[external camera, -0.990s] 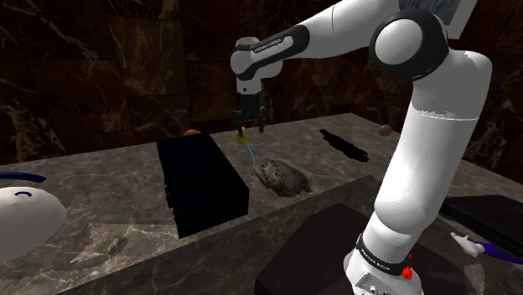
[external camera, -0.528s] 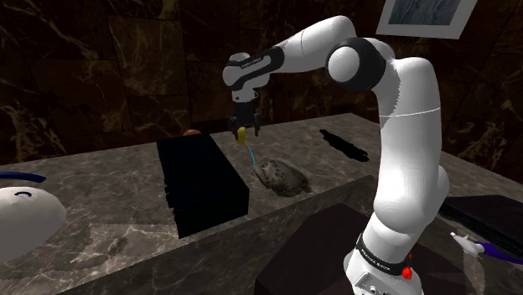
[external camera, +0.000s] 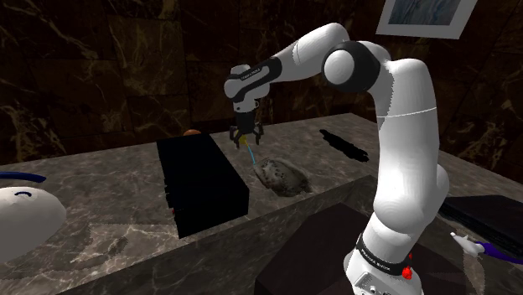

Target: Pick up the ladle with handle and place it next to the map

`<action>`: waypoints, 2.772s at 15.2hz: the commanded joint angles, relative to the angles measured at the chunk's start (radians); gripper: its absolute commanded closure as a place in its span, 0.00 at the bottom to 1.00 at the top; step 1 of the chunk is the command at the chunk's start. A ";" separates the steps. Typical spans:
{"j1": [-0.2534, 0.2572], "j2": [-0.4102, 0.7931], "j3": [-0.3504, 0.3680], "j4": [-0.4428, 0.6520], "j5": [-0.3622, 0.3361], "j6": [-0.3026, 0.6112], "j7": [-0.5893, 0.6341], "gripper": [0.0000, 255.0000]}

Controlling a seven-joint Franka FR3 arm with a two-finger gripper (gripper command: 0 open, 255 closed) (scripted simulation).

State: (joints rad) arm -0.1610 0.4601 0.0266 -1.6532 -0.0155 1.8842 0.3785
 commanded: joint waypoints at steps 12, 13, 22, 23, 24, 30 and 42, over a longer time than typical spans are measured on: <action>0.000 0.003 0.000 -0.005 0.000 0.008 0.000 1.00; 0.000 0.003 0.000 -0.005 0.000 0.008 0.000 1.00; 0.000 -0.024 0.000 0.023 0.001 -0.047 -0.001 1.00; 0.000 -0.029 0.000 0.030 0.001 -0.058 -0.001 1.00; 0.000 -0.033 0.000 0.037 0.001 -0.070 -0.001 1.00; 0.000 -0.057 0.001 0.083 0.002 -0.140 -0.002 1.00; 0.000 -0.083 0.001 0.206 0.003 -0.289 -0.003 1.00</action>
State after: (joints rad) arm -0.1610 0.3749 0.0277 -1.4651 -0.0127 1.6114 0.3759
